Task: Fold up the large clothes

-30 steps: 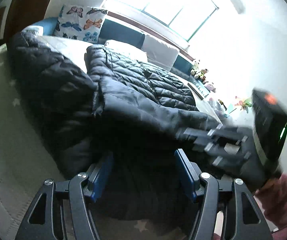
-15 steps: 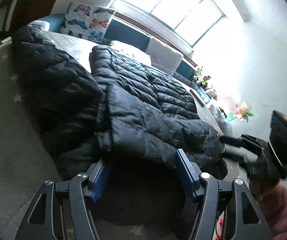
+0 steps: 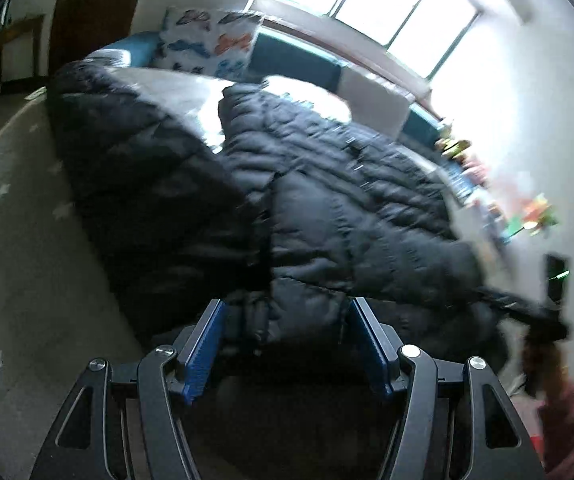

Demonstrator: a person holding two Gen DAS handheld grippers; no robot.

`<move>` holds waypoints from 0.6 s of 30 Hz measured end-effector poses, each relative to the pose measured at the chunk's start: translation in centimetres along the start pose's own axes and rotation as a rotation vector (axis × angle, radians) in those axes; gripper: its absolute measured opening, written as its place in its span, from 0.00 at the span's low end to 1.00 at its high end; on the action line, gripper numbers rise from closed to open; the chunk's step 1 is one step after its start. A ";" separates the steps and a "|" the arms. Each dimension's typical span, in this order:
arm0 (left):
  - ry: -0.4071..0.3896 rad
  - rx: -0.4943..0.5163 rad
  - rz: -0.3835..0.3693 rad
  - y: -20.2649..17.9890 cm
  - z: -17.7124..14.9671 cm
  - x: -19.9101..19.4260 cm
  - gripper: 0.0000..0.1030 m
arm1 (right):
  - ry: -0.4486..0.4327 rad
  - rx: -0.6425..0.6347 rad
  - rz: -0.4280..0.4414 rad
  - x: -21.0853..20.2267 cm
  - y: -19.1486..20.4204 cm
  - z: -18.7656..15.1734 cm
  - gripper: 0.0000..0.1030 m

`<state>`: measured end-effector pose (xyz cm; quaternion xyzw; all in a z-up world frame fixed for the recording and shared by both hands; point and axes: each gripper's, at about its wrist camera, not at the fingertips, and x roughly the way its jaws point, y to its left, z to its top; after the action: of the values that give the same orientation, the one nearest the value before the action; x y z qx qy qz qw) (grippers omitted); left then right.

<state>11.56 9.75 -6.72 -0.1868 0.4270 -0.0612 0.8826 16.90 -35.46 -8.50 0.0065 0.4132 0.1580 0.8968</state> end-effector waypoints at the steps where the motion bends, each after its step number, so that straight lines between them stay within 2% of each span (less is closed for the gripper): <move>1: 0.008 -0.007 0.008 0.3 -0.1 0.1 0.65 | 0.000 0.000 0.005 -0.5 0.2 0.4 0.47; 4: -0.021 -0.023 0.006 0.6 0.2 -1.1 0.65 | -0.070 -0.002 0.035 -2.5 -0.5 2.3 0.47; 7: -0.092 0.004 0.012 -0.2 0.9 -3.0 0.64 | -0.105 0.003 -0.010 -2.6 -1.4 4.0 0.47; 10: -0.150 0.061 -0.050 -2.4 1.9 -4.6 0.64 | -0.092 0.026 -0.019 -1.2 -1.9 5.0 0.47; 13: -0.143 0.129 -0.106 -4.9 2.8 -4.0 0.64 | -0.053 0.048 -0.031 1.0 -2.4 5.1 0.48; 15: -0.115 0.179 -0.173 -6.3 3.5 -2.4 0.65 | -0.049 0.046 -0.050 2.1 -2.5 5.0 0.48; 18: -0.063 0.214 -0.170 -7.2 4.5 0.9 0.64 | -0.042 0.036 -0.075 2.5 -2.3 4.7 0.48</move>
<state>15.97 4.11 -2.07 -0.1290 0.3728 -0.1751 0.9021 22.54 -36.34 -7.53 0.0105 0.3969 0.1166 0.9104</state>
